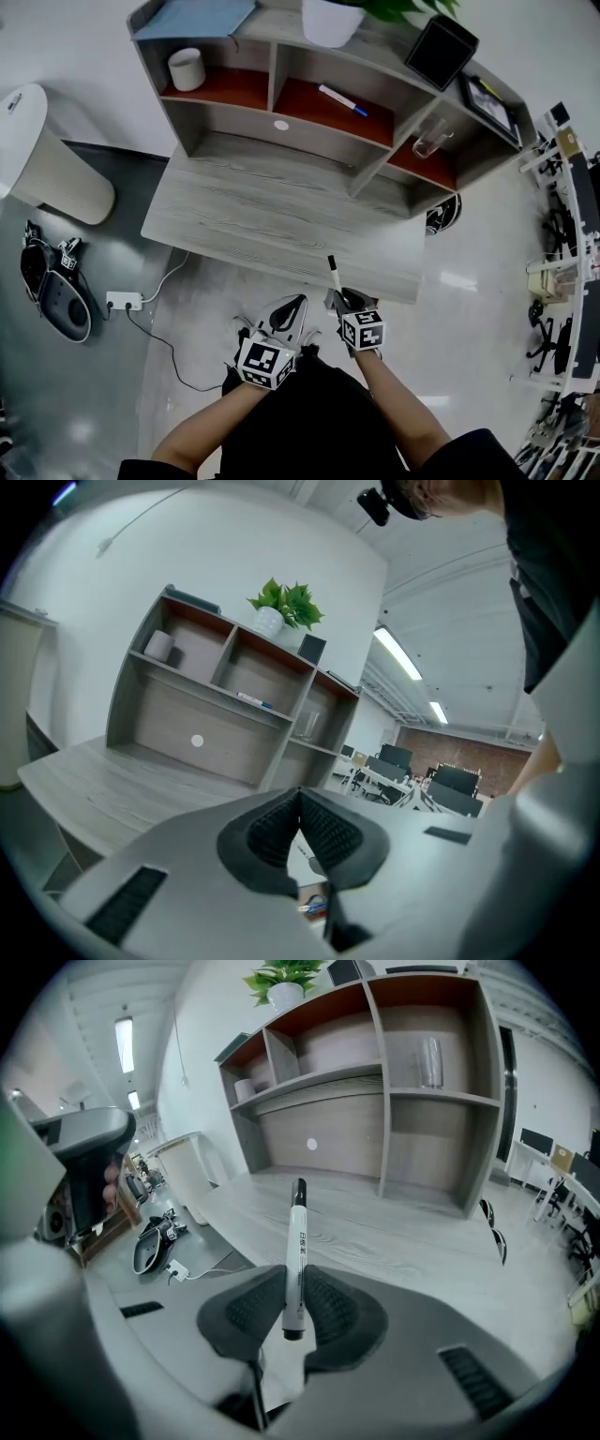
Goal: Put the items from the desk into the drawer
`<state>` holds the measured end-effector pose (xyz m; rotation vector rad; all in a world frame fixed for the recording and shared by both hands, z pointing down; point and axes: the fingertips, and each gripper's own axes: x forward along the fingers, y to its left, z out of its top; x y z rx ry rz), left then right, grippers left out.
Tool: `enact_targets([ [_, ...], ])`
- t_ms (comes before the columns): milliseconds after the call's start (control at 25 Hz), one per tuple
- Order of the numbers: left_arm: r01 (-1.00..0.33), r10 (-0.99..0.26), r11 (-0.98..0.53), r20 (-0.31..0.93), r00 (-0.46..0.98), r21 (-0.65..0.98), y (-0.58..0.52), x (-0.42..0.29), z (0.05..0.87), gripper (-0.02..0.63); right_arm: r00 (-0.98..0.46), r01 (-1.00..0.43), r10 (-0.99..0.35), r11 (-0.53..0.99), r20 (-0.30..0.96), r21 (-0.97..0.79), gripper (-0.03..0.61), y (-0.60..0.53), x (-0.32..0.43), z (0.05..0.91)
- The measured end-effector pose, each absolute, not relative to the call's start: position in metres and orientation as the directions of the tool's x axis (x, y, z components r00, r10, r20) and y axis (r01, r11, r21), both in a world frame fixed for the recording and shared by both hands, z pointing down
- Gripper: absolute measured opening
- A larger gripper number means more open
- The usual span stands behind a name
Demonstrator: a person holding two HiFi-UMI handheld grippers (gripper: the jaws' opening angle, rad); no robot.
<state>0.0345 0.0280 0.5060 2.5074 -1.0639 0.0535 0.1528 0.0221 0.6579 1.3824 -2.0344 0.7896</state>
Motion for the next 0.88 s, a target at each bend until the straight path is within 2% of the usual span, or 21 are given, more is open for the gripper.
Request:
enact_targets([
  [320, -0.758, -0.735, -0.546, 0.229, 0.638, 0.358, 0.057, 0.073, 0.519, 0.005, -0.354, -0.909, -0.560, 0.394, 0.749, -0.136, 0.078, 0.060, 0.208, 0.681],
  [880, -0.802, -0.775, -0.478, 0.258, 0.577, 0.358, 0.089, 0.121, 0.531, 0.005, -0.406, -0.819, -0.419, 0.561, 0.812, -0.121, 0.080, 0.110, 0.251, 0.750],
])
